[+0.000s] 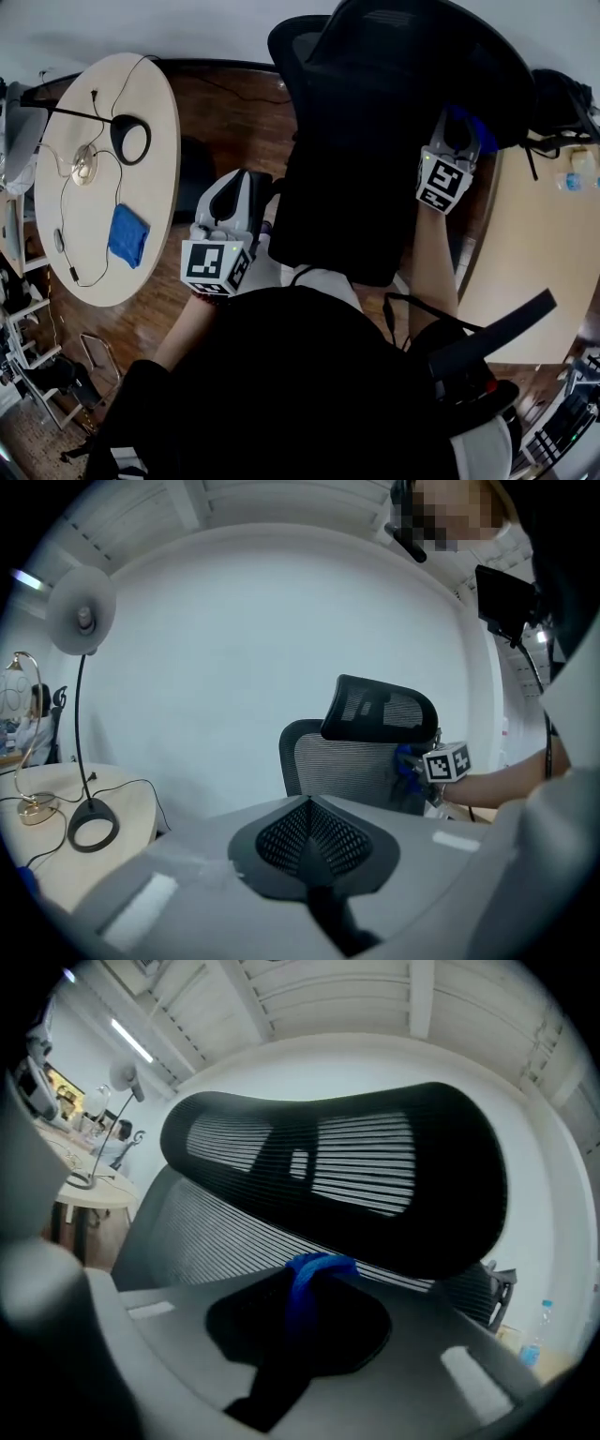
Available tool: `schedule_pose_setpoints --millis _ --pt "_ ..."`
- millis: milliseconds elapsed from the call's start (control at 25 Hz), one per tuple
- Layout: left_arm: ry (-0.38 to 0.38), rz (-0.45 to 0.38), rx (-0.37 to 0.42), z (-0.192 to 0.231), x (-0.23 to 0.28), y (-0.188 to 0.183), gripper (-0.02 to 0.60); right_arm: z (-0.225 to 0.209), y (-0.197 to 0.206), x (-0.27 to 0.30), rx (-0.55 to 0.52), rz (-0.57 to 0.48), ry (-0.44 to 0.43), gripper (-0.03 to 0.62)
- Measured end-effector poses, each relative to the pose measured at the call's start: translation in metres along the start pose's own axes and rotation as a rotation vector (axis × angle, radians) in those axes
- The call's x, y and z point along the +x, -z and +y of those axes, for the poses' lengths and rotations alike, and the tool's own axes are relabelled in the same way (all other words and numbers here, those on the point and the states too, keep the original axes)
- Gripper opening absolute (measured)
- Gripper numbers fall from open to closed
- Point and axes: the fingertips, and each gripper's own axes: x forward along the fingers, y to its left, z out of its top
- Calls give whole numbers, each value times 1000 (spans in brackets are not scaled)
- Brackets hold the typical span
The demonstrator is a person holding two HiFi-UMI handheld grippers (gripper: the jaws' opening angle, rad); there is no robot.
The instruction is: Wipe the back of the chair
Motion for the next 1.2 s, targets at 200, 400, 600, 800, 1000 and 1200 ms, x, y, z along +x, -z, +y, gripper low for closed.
schedule_pose_setpoints --millis 200,400,600,800,1000,1200 --pt "17 -17 8 16 -5 -7 6 86 -32 21 9 -57 -143 44" --pt "-3 -39 7 40 -17 -13 6 183 -66 42 23 -108 -279 46" --pt "-70 -48 -7 69 -32 -12 6 263 -100 67 25 -151 -402 45" --pt "-105 -55 -35 101 -50 -10 6 309 -112 82 -3 -177 -459 45" --pt "-124 -36 -31 108 -59 -1 6 342 -128 53 50 -235 -645 46" --pt "-43 -52 -42 85 -48 -8 6 280 -167 -37 306 -302 -625 46"
